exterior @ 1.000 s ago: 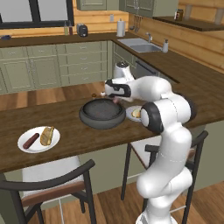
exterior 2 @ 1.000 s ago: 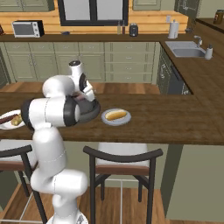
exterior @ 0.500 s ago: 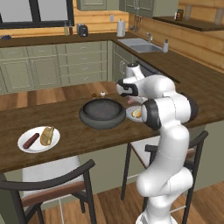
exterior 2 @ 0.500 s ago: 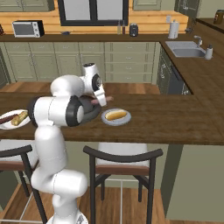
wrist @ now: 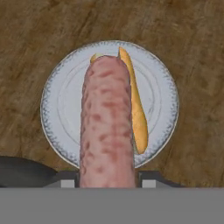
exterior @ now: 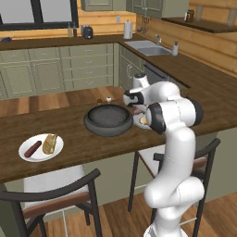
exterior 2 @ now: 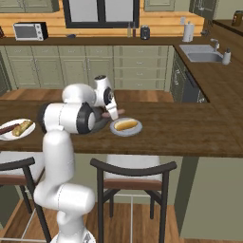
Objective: Place one bun and one sausage from the bowl on each plate.
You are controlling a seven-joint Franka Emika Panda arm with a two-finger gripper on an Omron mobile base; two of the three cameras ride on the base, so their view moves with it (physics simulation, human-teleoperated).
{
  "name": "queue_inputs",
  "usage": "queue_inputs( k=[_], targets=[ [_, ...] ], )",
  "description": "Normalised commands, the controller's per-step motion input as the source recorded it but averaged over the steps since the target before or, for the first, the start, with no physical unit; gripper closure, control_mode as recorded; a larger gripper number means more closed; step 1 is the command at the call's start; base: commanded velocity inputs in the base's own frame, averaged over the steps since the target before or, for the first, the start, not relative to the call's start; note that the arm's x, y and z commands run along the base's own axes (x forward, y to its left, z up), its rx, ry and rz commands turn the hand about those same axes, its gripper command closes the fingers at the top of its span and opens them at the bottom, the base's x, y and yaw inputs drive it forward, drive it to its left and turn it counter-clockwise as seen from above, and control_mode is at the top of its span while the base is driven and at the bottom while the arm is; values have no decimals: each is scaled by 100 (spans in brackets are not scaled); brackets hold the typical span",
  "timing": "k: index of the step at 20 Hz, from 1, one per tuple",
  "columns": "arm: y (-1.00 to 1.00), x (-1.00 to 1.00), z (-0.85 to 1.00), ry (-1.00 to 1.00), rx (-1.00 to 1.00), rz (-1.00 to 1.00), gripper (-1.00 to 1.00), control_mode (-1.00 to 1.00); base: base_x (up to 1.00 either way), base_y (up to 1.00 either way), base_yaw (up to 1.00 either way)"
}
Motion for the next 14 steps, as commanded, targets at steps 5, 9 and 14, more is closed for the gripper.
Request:
queue_inputs(
  k=[5,9,14],
  targets=[
    [-26,23,-27,-1,0,0,100,-100,0,0,0],
    [-7,28,-21,0,0,0,-100,-100,0,0,0],
    [0,33,-1,0,0,0,-100,-100,0,0,0]
  ],
)
